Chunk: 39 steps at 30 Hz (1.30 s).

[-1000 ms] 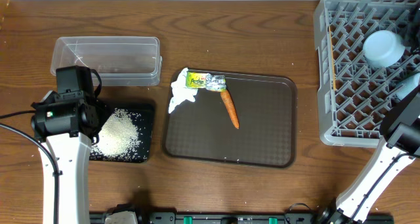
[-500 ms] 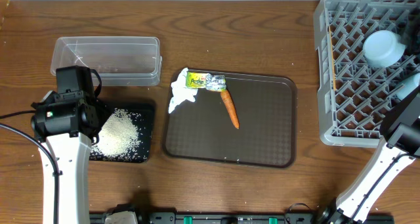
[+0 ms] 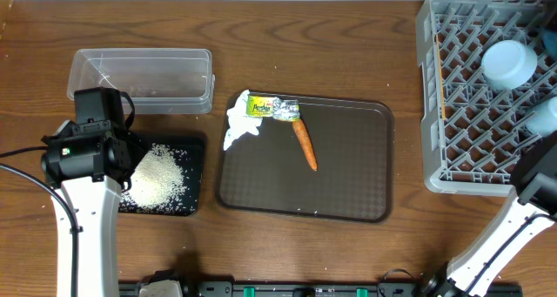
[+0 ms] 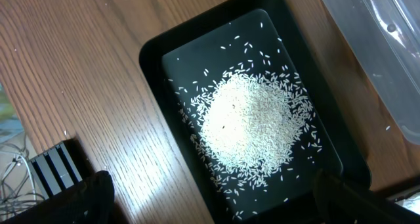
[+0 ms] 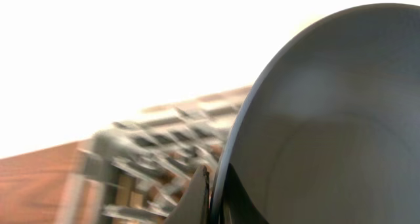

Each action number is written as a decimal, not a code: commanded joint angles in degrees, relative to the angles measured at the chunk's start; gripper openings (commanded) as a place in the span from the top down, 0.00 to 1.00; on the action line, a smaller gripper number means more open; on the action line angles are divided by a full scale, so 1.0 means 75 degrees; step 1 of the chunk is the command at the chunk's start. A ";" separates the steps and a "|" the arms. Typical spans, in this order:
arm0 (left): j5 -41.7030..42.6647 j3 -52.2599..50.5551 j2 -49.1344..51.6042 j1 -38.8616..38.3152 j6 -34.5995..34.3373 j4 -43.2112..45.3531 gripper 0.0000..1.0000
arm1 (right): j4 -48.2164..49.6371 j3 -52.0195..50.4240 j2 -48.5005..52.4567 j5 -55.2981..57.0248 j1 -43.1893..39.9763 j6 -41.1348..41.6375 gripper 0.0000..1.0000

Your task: Sort waste into correct bins and load items into the dishwasher rack

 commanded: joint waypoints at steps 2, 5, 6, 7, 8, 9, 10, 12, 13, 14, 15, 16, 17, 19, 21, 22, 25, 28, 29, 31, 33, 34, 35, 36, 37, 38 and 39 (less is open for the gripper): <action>-0.0017 0.0085 0.0003 0.0047 -0.0041 -0.0023 0.01 | 0.0510 0.0192 -0.0163 -0.2232 -0.0137 0.0898 0.99; -0.0017 0.0085 0.0003 0.0047 -0.0038 -0.0023 0.01 | 0.0833 0.0166 -0.0157 -0.2547 -0.0137 0.1306 0.99; -0.0017 0.0085 0.0003 0.0047 -0.0038 -0.0023 0.01 | 0.0930 0.0166 -0.0157 -0.2550 -0.0143 0.1507 0.99; -0.0017 0.0085 0.0003 0.0047 -0.0038 -0.0023 0.01 | 0.0994 0.0166 -0.0154 -0.2562 -0.0154 0.1617 0.99; -0.0017 0.0085 0.0003 0.0047 -0.0038 -0.0023 0.01 | 0.1026 0.0157 -0.0149 -0.2565 -0.0154 0.1743 0.99; -0.0017 0.0087 0.0003 0.0047 -0.0038 -0.0023 0.01 | 0.1075 0.0154 -0.0140 -0.2579 -0.0154 0.1888 0.99; -0.0017 0.0085 0.0003 0.0047 -0.0038 -0.0023 0.01 | 0.1174 0.0154 -0.0114 -0.2672 -0.0146 0.1999 0.99; -0.0017 0.0085 0.0003 0.0047 -0.0038 -0.0023 0.01 | 0.1588 0.0154 0.0003 -0.3048 -0.0128 0.2416 0.99; -0.0017 0.0087 0.0003 0.0047 -0.0038 -0.0023 0.01 | 0.1784 0.0154 0.0067 -0.3153 -0.0119 0.2655 0.99; -0.0017 0.0085 0.0003 0.0047 -0.0038 -0.0020 0.01 | 0.1996 0.0154 0.0140 -0.3261 -0.0111 0.2940 0.99; -0.0017 0.0087 0.0003 0.0047 -0.0038 -0.0023 0.01 | 0.2232 0.0152 0.0221 -0.3354 -0.0099 0.3185 0.99; -0.0017 0.0087 0.0003 0.0047 -0.0038 -0.0023 0.01 | 0.2422 0.0152 0.0303 -0.3410 -0.0096 0.3410 0.99; -0.0017 0.0087 0.0003 0.0047 -0.0038 -0.0023 0.01 | 0.2570 0.0152 0.0361 -0.3483 -0.0096 0.3596 0.99; -0.0017 0.0085 0.0003 0.0047 -0.0038 -0.0023 0.01 | 0.2678 0.0152 0.0472 -0.3509 -0.0096 0.3783 0.99; -0.0017 0.0087 0.0003 0.0047 -0.0038 -0.0023 0.01 | 0.2672 0.0152 0.0562 -0.3541 -0.0099 0.3794 0.99; -0.0017 0.0085 0.0003 0.0047 -0.0038 -0.0023 0.01 | 0.2667 0.0152 0.0603 -0.3555 -0.0111 0.3794 0.99; -0.0017 0.0085 0.0003 0.0047 -0.0038 -0.0023 0.01 | 0.2667 0.0152 0.0726 -0.3593 -0.0195 0.4001 0.99; -0.0017 0.0085 0.0003 0.0047 -0.0038 -0.0023 0.01 | 0.2667 0.0152 0.0799 -0.3675 -0.0312 0.4103 0.99; -0.0017 0.0087 0.0003 0.0047 -0.0038 -0.0023 0.01 | 0.2640 0.0152 0.0801 -0.3678 -0.0353 0.4147 0.99; -0.0017 0.0085 0.0003 0.0047 -0.0038 -0.0023 0.01 | 0.2565 0.0152 0.0807 -0.3681 -0.0437 0.4191 0.99; -0.0017 0.0085 0.0003 0.0047 -0.0038 -0.0023 0.01 | 0.2486 0.0152 0.0807 -0.3704 -0.0548 0.4328 0.99; -0.0017 0.0087 0.0003 0.0047 -0.0038 -0.0023 0.01 | 0.2454 0.0152 0.0810 -0.3719 -0.0615 0.4418 0.99; -0.0017 0.0085 0.0003 0.0047 -0.0038 -0.0023 0.01 | 0.2387 0.0152 0.0810 -0.3733 -0.0699 0.4473 0.99; -0.0017 0.0087 0.0003 0.0047 -0.0041 -0.0020 0.01 | 0.2331 0.0152 0.0810 -0.3733 -0.0784 0.4473 0.99; -0.0017 0.0085 0.0003 0.0047 -0.0038 -0.0023 0.01 | 0.2294 0.0152 0.0810 -0.3736 -0.0845 0.4482 0.99; -0.0017 0.0085 0.0003 0.0047 -0.0038 -0.0023 0.01 | 0.2206 0.0152 0.0810 -0.3733 -0.0921 0.4526 0.99; -0.0017 0.0087 0.0003 0.0047 -0.0038 -0.0023 0.01 | 0.2127 0.0152 0.0810 -0.3736 -0.0979 0.4529 0.99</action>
